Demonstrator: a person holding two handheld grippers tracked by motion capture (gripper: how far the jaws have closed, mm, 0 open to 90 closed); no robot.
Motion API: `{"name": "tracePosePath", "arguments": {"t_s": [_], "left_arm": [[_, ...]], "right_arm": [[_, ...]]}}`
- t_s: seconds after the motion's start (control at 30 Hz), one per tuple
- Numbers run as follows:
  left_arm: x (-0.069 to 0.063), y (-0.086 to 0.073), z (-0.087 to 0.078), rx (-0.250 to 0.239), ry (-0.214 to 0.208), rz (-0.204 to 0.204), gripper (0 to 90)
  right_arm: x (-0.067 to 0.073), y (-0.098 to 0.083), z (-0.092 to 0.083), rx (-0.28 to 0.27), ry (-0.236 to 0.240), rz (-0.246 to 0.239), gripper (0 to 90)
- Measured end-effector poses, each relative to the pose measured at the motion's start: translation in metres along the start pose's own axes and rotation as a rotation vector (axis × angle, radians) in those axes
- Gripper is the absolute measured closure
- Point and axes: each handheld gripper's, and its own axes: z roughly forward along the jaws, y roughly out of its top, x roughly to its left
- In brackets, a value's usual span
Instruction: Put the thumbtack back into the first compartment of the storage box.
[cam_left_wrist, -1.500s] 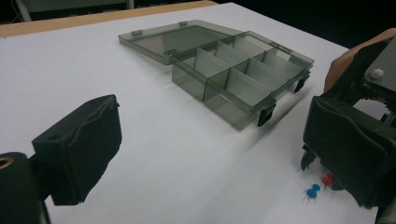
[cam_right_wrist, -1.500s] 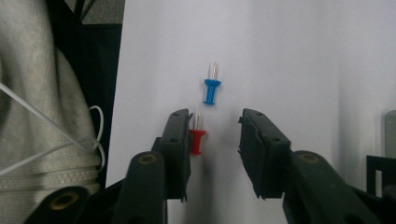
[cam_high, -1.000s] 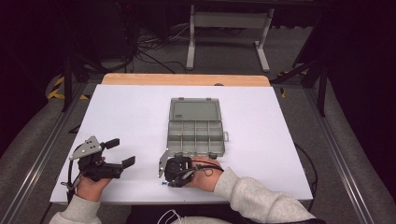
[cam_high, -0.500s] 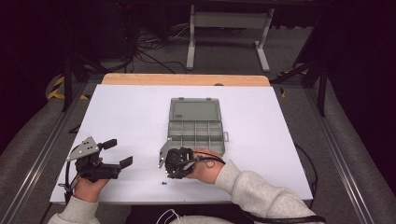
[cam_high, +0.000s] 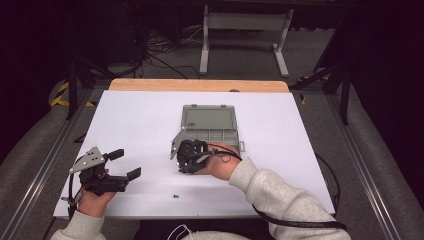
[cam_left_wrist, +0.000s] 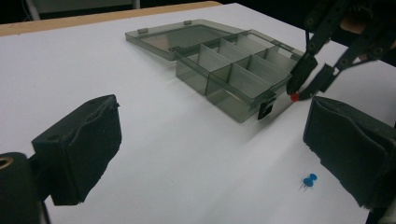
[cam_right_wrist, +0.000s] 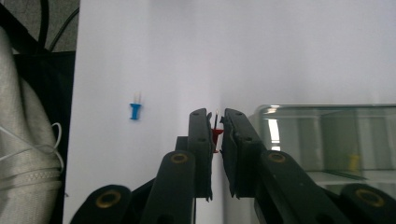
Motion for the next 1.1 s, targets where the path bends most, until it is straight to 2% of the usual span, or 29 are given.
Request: {"name": "tracePosePath", "arguments": {"t_s": [0.53,0.9,1.1], "left_arm": [[0.0,-0.004,-0.007,-0.004,0.019,-0.008,5.1],[0.001,-0.004,-0.006,-0.008,0.014,-0.006,5.1],[0.0,-0.003,-0.006,-0.005,0.017,-0.005,5.1]], "right_arm": [[-0.055,0.002,-0.024,-0.009,-0.085,0.082,81.6],[-0.074,0.004,-0.029,-0.02,-0.108,0.115,81.6],[-0.086,0.001,-0.029,-0.024,-0.124,0.15,81.6]]}}
